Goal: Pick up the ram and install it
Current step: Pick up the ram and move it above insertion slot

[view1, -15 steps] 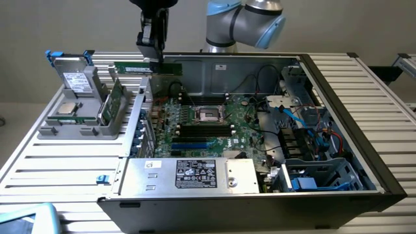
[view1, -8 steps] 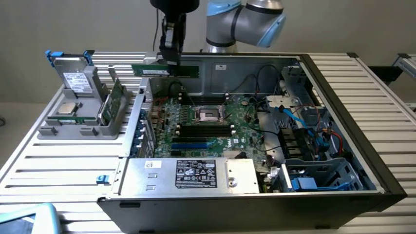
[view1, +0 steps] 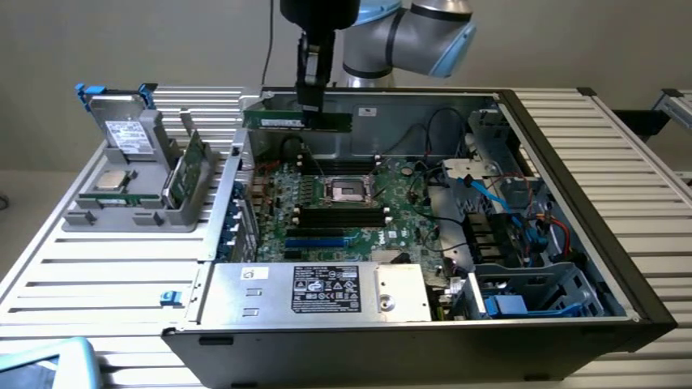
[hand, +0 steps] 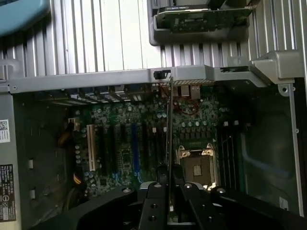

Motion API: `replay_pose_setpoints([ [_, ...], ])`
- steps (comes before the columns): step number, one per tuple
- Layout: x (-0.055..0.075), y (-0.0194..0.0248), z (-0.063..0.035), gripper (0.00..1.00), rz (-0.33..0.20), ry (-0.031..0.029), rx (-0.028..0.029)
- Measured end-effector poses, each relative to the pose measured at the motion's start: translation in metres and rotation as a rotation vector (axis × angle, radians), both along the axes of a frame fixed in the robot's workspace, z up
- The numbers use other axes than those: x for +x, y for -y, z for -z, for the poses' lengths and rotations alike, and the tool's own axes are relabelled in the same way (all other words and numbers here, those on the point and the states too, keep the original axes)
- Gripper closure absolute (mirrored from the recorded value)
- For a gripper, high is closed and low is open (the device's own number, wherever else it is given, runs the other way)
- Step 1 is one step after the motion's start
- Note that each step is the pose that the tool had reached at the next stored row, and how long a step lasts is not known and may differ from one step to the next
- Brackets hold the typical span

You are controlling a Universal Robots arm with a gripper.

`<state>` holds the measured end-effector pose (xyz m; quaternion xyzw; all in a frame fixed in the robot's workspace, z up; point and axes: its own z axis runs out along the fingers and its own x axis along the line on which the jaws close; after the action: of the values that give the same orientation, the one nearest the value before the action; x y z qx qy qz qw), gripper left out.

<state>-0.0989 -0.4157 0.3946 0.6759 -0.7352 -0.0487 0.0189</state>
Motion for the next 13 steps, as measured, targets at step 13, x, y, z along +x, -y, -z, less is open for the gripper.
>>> replay_pose_setpoints([
  [13, 0.032, -0.0057, 0.0083, 0.85, -0.013, 0.0011, 0.0],
])
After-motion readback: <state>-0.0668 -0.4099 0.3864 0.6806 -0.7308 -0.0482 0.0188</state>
